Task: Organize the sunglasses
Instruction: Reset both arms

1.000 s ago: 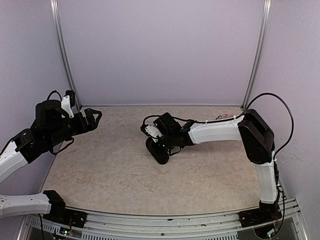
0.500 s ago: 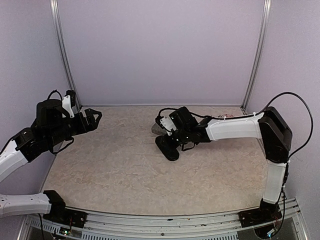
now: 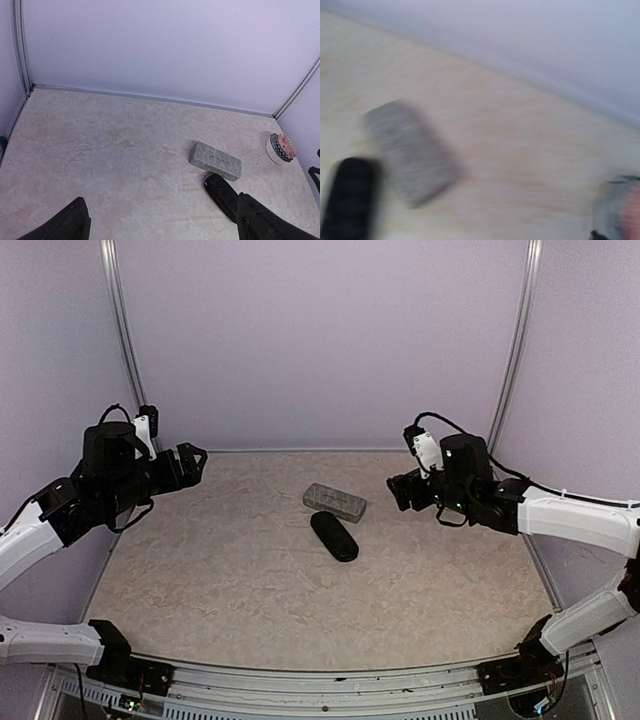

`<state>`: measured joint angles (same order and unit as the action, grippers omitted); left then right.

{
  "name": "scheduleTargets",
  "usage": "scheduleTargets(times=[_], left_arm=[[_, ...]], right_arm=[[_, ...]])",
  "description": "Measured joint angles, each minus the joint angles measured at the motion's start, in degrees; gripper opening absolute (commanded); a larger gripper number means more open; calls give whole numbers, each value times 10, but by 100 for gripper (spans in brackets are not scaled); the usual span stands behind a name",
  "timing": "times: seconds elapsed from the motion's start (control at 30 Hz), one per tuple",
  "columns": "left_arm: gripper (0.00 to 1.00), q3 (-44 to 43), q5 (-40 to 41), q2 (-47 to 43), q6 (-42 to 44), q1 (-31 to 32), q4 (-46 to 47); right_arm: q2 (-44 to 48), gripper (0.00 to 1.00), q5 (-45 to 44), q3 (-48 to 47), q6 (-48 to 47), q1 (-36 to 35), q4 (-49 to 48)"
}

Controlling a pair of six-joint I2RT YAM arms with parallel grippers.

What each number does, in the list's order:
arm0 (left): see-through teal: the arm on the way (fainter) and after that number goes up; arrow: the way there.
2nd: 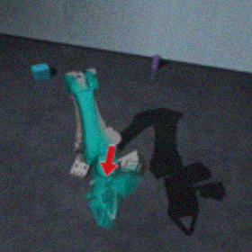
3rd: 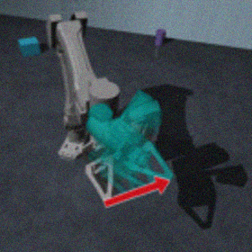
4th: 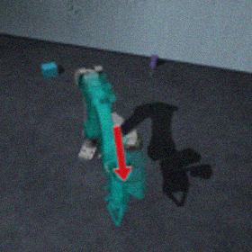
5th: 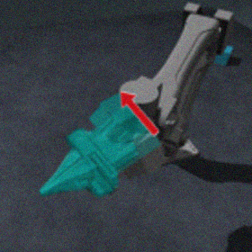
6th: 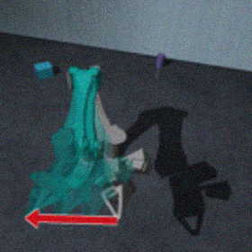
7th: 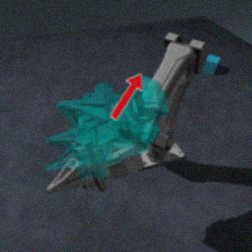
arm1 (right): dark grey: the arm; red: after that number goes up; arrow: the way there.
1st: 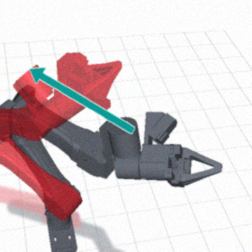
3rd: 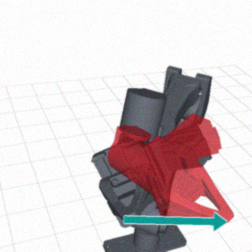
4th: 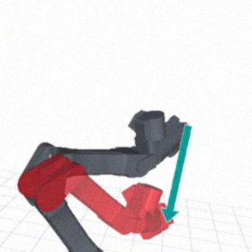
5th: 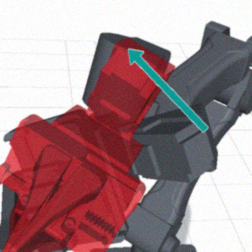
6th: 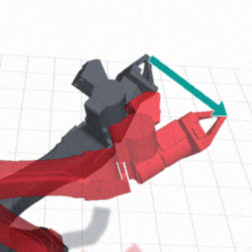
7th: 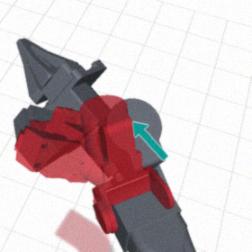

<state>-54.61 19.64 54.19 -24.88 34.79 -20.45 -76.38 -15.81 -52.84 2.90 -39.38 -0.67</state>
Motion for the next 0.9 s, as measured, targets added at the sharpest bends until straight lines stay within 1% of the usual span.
scheduleTargets(times=[0.13, 0.23, 0.27, 0.37, 0.43, 0.57, 0.63, 0.77, 0.9], left_arm=[[99, 0, 5, -3, 33, 0, 38], [99, 7, 14, -11, 65, 0, 83], [99, 13, 20, -14, 76, 0, 101], [99, 47, 35, -20, 120, -1, 159], [99, 76, 43, -19, 152, -2, 196], [99, 146, 49, -6, 212, -12, 264], [99, 173, 46, 3, 229, -27, 292], [99, 219, 26, 37, 242, -77, 351], [99, 237, 6, 69, 241, -120, 388]], right_arm=[[101, 100, -97, 72, -32, 13, -35], [170, 100, -150, 145, -65, 23, -86], [188, 100, -160, 167, -78, 30, -100], [241, 100, -173, 266, -121, 58, -191], [250, 100, -176, 325, -141, 80, -248], [227, 100, -171, 401, -158, 119, -346], [205, 100, -160, 421, -161, 140, -395], [132, 100, -131, 442, -159, 200, -512], [40, 100, -87, 453, -152, 246, -621]])
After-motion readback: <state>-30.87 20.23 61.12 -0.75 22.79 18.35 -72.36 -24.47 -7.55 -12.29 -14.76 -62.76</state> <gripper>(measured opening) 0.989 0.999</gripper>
